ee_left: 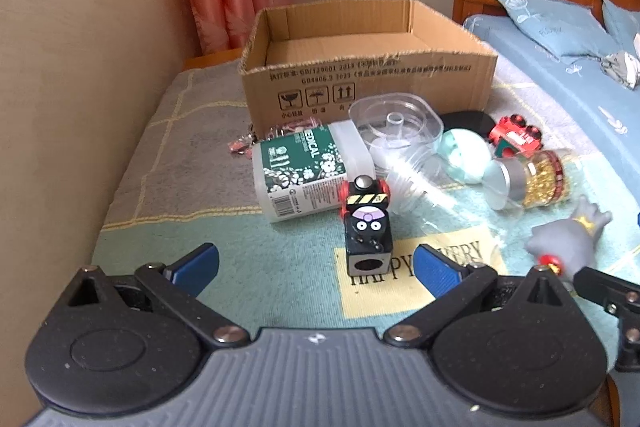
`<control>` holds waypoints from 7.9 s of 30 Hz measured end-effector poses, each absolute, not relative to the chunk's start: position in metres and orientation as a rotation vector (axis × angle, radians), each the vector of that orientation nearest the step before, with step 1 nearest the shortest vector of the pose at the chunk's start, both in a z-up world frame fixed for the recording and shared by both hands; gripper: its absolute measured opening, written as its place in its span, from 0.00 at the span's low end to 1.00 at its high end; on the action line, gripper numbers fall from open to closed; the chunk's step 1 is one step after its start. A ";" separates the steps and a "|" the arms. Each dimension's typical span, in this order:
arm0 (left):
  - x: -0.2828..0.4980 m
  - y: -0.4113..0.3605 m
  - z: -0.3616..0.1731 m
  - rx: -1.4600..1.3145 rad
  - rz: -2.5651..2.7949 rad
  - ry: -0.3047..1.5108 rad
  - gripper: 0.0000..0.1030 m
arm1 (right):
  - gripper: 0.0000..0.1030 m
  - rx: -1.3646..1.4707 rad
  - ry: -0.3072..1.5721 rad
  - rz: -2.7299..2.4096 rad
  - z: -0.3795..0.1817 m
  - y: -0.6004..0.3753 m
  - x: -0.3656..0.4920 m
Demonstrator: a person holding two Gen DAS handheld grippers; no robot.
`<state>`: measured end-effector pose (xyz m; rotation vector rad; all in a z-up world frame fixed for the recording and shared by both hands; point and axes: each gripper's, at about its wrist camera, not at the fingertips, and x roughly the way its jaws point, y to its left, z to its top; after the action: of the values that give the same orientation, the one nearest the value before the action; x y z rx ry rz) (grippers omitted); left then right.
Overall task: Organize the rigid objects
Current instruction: 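Move left tool toward black robot toy while right tool approaches grey cat figurine, then close left tool on black robot toy while right tool closes on grey figurine, then carry both toys over the cardboard box and open both tools to drop them, then move left tool to white MEDICAL bottle while right tool approaches gold capsule jar, then close left tool on MEDICAL bottle while right tool closes on capsule jar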
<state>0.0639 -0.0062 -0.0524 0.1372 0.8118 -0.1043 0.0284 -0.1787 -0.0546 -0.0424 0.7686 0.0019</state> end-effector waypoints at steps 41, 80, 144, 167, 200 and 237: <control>0.067 0.028 -0.094 0.057 -0.162 0.797 1.00 | 1.00 -0.080 0.764 0.110 -0.096 -0.179 0.038; 0.087 0.021 -0.078 -0.061 -0.258 0.815 0.49 | 0.76 -0.126 0.747 0.129 -0.077 -0.172 0.053; 0.313 -0.030 0.050 0.197 -0.259 0.784 0.94 | 1.00 -0.151 0.614 0.270 0.044 -0.191 0.186; 0.183 -0.020 0.049 0.266 -0.245 0.716 0.98 | 1.00 -0.012 0.650 0.114 0.031 -0.205 0.108; 0.136 -0.005 -0.062 0.156 -0.157 0.725 0.99 | 1.00 0.050 0.689 -0.041 -0.034 -0.184 0.082; 0.110 0.041 -0.086 0.133 -0.191 0.831 0.99 | 1.00 -0.035 0.794 -0.029 -0.091 -0.222 0.076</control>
<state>0.1104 0.0406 -0.0859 0.1333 0.8315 -0.1907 0.0758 -0.2217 -0.0912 -0.0348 0.7937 -0.0289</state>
